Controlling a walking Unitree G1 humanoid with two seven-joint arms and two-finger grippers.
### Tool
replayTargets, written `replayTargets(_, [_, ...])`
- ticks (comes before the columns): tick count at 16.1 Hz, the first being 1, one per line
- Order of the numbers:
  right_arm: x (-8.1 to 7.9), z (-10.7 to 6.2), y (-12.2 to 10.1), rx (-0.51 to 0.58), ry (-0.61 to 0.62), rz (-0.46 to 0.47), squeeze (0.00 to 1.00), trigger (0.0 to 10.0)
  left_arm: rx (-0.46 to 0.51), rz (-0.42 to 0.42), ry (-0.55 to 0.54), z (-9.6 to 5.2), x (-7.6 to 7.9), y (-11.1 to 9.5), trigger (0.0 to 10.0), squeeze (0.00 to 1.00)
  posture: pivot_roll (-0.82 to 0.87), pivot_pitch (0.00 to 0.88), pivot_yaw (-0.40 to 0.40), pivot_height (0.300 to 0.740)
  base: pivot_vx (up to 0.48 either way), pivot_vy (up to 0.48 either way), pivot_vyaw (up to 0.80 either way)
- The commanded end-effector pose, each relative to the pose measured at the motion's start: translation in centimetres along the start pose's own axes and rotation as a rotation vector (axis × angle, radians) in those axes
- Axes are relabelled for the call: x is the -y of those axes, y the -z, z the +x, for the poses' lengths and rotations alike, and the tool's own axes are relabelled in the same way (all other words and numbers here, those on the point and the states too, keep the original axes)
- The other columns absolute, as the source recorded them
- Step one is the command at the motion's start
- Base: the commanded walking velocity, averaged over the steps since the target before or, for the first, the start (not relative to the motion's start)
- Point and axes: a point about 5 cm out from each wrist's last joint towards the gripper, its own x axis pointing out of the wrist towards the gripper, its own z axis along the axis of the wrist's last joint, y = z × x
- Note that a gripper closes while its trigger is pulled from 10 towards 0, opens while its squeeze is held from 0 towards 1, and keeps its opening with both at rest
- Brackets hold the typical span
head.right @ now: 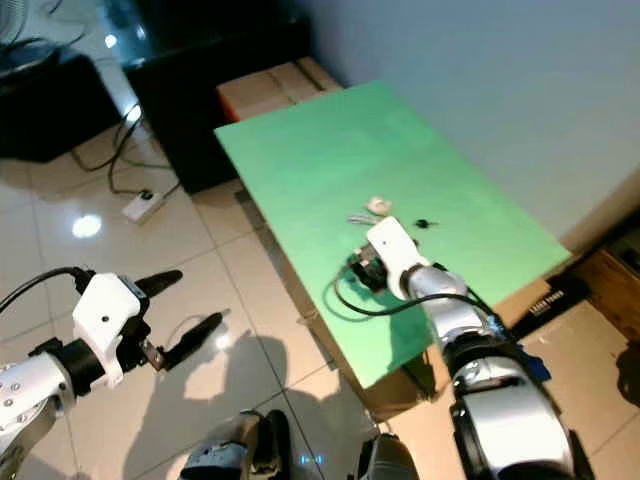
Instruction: Hang keys on a hook
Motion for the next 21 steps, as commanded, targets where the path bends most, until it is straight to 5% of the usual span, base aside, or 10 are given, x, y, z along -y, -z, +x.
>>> replayTargets(1, [0.1, 0.0, 0.3, -0.038, -0.012, -0.013, 1.00, 10.0, -0.004, -0.004, 0.014, -0.2, 0.3, -0.3, 10.0, 0.00, 0.23, 0.227, 0.041, 0.718, 0.000, 0.000, 0.00])
replayTargets(3, [0.5, -0.2, 0.8, -0.102, -0.005, -0.063, 1.00, 10.0, -0.006, -0.007, -0.014, -0.1, 0.0, -0.4, 10.0, 0.00, 0.23, 0.224, 0.040, 0.718, 0.000, 0.000, 0.00])
replayTargets(5, [0.9, -0.3, 1.0, -0.131, 0.004, -0.073, 0.52, 10.0, -0.013, -0.016, -0.028, -0.2, -0.1, -0.6, 10.0, 0.00, 0.22, 0.223, 0.037, 0.718, 0.000, 0.000, 0.00])
replayTargets(6, [1.0, -0.4, 1.3, -0.164, -0.005, -0.093, 0.00, 10.0, -0.019, -0.021, -0.030, -0.2, -0.1, -0.8, 10.0, 0.00, 0.23, 0.229, 0.035, 0.718, 0.000, 0.000, 0.00])
replayTargets(12, [1.4, -0.6, 1.7, -0.219, -0.034, -0.101, 0.00, 10.0, -0.028, -0.045, 0.073, -0.4, 1.4, -1.1, 10.0, 0.00, 0.23, 0.239, 0.034, 0.718, 0.000, 0.000, 0.00])
replayTargets(13, [1.3, -0.6, 1.7, -0.222, -0.035, -0.106, 0.00, 8.2, -0.029, -0.047, 0.083, -0.4, 1.6, -1.2, 10.0, 0.00, 0.23, 0.241, 0.036, 0.718, 0.000, 0.000, 0.00])
replayTargets(14, [1.3, -0.6, 1.6, -0.220, -0.032, -0.109, 0.00, 4.5, -0.032, -0.046, 0.085, -0.4, 1.6, -1.2, 10.0, 0.00, 0.24, 0.243, 0.037, 0.718, 0.000, 0.000, 0.00])
replayTargets(16, [1.2, -0.5, 1.7, -0.220, -0.025, -0.107, 0.00, 3.5, -0.035, -0.047, 0.088, -0.4, 1.6, -1.2, 10.0, 0.00, 0.24, 0.246, 0.039, 0.718, 0.000, 0.000, 0.00])
replayTargets(19, [1.1, -0.6, 2.0, -0.226, -0.006, -0.105, 0.00, 3.4, -0.044, -0.043, 0.085, -0.6, 1.4, -1.3, 10.0, 0.00, 0.25, 0.250, 0.044, 0.718, 0.000, 0.000, 0.00])
replayTargets(21, [1.3, -0.6, 2.0, -0.222, 0.012, -0.103, 0.00, 4.4, -0.053, -0.040, 0.081, -0.9, 1.3, -1.3, 10.0, 0.00, 0.26, 0.254, 0.050, 0.718, 0.000, 0.000, 0.00])
